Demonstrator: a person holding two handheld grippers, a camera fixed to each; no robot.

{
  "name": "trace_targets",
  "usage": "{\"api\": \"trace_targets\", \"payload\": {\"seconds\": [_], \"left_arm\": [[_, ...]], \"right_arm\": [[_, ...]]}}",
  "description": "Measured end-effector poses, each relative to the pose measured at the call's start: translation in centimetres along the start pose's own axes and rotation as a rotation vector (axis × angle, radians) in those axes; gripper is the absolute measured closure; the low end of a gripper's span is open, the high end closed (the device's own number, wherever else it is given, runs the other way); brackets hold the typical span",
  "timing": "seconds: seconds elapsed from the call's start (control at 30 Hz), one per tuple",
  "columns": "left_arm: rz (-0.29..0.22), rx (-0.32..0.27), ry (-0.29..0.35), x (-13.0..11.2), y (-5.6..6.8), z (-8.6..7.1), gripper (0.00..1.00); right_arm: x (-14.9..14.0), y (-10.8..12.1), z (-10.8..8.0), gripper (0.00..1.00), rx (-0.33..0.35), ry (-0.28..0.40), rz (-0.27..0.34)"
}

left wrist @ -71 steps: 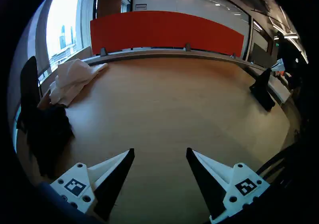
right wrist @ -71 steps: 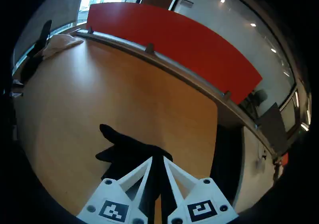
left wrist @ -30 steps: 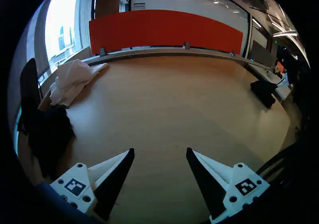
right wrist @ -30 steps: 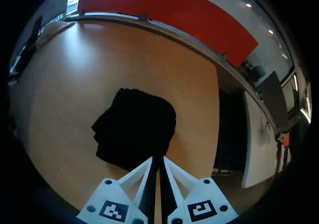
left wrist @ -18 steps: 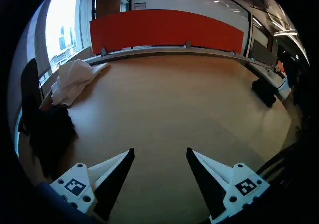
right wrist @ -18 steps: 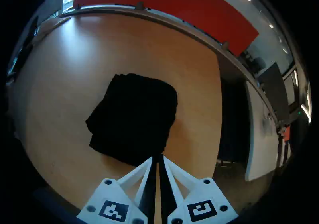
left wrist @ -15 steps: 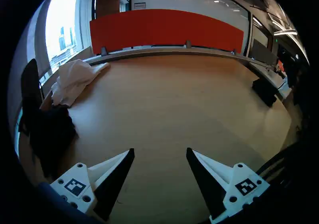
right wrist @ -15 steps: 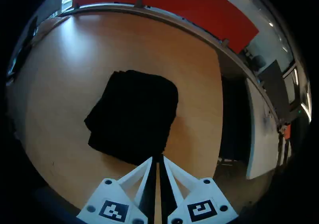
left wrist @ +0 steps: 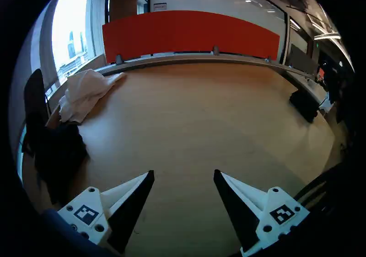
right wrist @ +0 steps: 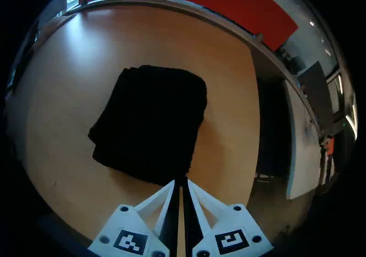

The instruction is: Fold towel

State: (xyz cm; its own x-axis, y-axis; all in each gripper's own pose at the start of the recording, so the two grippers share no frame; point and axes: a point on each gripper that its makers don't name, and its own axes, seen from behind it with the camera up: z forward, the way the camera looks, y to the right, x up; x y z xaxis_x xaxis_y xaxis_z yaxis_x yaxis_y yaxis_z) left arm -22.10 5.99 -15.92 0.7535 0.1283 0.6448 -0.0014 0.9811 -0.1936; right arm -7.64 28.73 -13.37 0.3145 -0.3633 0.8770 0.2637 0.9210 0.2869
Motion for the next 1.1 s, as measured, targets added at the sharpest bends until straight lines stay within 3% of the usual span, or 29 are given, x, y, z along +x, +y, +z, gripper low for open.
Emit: {"api": "trace_targets", "payload": {"seconds": [0.77,1.03,1.1], "left_arm": [[0.009,-0.002,-0.003,0.2,0.4,0.0,0.03],[0.007,-0.001,0.0,0.2,0.4,-0.1,0.03],[0.006,-0.001,0.001,0.2,0.3,-0.1,0.03]], "right_arm": [[-1.0,-0.6,1.8,0.88,-0.003,-0.045,0.014],[-1.0,-0.9,1.2,0.65,0.006,-0.019,0.019],[-0.9,-1.0,0.9,0.46,0.009,-0.011,0.021]]}}
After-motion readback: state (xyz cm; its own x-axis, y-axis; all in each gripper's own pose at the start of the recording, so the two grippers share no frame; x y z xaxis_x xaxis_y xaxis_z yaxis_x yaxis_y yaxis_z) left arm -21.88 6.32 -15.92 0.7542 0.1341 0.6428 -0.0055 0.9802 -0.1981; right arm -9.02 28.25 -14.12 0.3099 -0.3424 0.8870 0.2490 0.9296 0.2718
